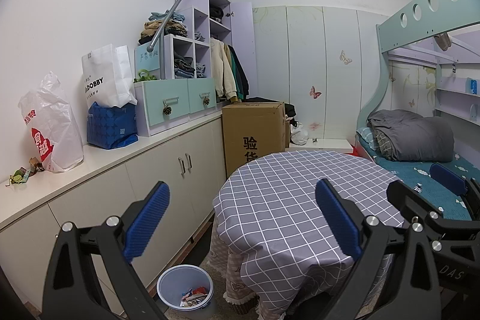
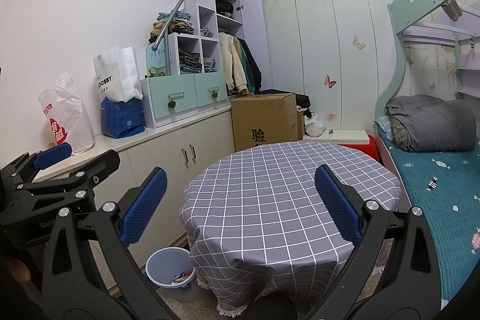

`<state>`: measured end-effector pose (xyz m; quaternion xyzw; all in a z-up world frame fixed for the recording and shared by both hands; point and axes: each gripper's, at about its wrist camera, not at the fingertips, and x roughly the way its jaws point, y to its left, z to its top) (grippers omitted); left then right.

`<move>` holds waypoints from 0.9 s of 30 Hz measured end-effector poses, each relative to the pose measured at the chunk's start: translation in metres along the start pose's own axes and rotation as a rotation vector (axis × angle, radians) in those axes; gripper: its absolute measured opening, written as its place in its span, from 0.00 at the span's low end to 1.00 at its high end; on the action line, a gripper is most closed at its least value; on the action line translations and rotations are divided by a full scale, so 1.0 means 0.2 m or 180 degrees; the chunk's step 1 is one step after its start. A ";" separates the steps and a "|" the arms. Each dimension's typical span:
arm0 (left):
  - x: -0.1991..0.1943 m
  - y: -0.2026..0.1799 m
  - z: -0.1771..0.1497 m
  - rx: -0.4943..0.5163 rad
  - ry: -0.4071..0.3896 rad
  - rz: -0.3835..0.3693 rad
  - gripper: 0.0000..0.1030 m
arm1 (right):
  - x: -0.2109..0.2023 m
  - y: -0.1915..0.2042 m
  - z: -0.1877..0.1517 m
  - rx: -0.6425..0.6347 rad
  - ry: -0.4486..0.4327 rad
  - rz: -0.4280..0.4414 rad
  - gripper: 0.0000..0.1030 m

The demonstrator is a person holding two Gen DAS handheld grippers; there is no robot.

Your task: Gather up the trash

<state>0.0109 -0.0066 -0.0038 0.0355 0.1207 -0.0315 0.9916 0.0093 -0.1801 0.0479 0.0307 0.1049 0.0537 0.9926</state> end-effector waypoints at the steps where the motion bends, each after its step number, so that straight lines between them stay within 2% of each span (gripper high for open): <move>1: 0.00 0.00 0.00 0.0001 -0.0002 0.0001 0.93 | 0.00 0.00 0.00 0.0001 0.0001 -0.0001 0.94; 27: 0.01 0.04 -0.02 0.0008 0.0014 -0.0001 0.93 | 0.00 0.02 -0.02 0.0010 0.0027 0.0003 0.94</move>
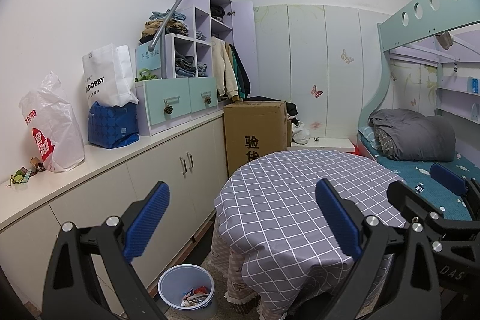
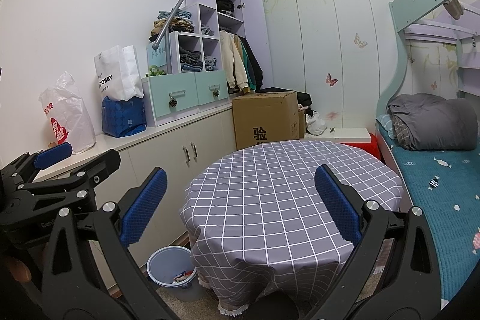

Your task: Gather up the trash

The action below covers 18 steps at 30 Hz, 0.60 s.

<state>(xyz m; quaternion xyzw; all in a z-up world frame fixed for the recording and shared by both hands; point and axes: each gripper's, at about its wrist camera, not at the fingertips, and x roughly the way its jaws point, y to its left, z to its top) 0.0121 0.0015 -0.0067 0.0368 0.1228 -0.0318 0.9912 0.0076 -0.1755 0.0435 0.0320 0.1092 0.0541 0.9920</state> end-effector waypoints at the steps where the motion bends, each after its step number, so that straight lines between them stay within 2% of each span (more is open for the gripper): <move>1: 0.00 0.01 -0.01 0.0001 -0.0001 0.0001 0.93 | 0.00 0.00 0.00 0.0002 0.0003 0.0003 0.94; 18: 0.00 0.02 -0.01 0.0001 0.0003 -0.0003 0.93 | 0.00 0.01 0.00 0.0009 0.0017 0.0014 0.94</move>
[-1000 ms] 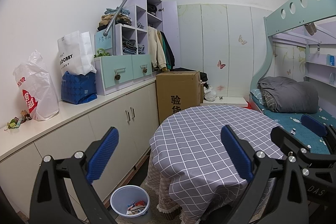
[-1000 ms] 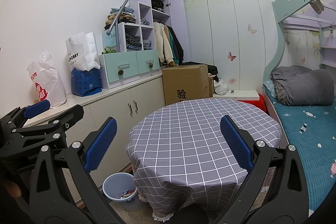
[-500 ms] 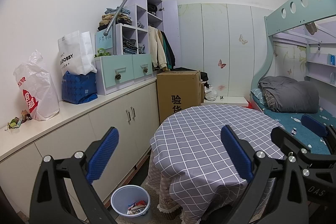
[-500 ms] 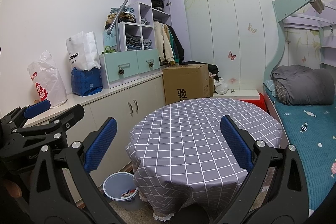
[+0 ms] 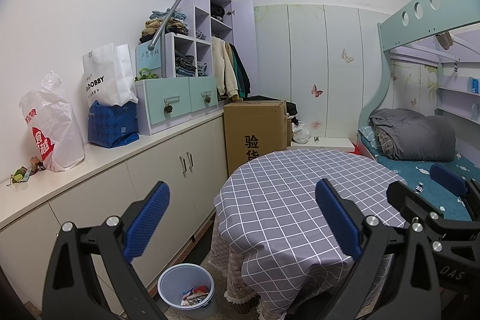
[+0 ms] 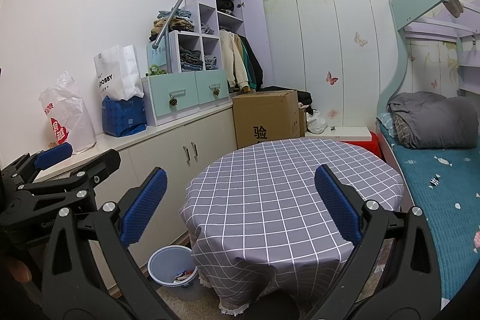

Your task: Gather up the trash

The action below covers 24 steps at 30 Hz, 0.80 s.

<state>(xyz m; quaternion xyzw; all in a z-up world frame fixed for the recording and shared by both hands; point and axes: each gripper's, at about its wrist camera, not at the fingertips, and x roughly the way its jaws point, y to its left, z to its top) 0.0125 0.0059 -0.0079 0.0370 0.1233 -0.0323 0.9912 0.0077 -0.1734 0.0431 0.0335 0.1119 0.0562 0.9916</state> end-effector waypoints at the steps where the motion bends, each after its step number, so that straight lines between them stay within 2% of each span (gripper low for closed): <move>1: 0.00 0.00 0.00 0.0001 0.0000 0.0002 0.93 | 0.00 0.00 -0.01 0.0003 0.0006 0.0001 0.94; 24: 0.02 0.06 -0.04 0.0010 0.0025 -0.0002 0.93 | 0.00 0.05 -0.03 0.0038 0.0050 -0.0004 0.94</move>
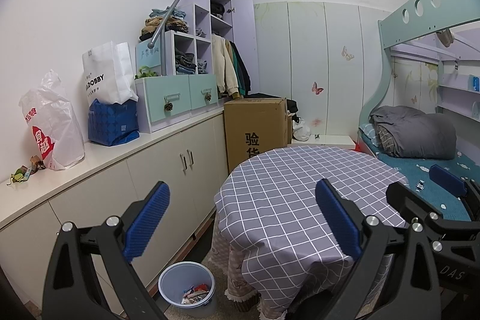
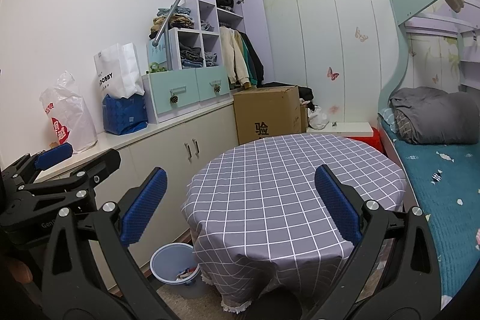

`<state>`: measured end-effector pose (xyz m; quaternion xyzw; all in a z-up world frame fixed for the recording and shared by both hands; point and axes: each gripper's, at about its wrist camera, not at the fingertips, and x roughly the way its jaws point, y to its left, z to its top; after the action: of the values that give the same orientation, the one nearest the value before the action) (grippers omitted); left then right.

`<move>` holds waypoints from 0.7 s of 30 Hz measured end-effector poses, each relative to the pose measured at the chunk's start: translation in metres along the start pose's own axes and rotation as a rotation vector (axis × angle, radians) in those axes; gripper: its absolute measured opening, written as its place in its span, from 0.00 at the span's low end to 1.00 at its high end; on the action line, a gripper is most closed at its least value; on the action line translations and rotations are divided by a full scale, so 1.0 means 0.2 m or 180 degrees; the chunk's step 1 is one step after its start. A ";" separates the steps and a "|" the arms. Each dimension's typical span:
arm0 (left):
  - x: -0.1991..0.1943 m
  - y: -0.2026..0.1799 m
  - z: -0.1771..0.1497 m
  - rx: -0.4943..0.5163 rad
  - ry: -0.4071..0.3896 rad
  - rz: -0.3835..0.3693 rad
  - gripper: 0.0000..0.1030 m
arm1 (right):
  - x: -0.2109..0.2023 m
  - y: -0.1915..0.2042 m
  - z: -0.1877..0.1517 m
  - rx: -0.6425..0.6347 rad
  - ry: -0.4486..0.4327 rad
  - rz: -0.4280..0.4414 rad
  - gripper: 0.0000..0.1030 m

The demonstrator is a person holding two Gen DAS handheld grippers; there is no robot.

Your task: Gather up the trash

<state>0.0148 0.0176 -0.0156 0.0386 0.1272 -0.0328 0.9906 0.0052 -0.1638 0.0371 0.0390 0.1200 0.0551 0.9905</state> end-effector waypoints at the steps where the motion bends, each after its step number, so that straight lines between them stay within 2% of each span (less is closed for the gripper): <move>1: 0.00 0.01 -0.01 0.0002 0.0003 -0.0003 0.93 | 0.00 0.00 -0.01 0.0004 0.0006 0.0002 0.94; 21: 0.01 0.04 -0.03 0.0016 0.0024 -0.0007 0.93 | 0.02 0.02 -0.01 0.0029 0.0034 0.0003 0.94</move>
<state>0.0167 0.0251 -0.0213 0.0410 0.1309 -0.0340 0.9900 0.0071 -0.1585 0.0340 0.0432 0.1255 0.0552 0.9896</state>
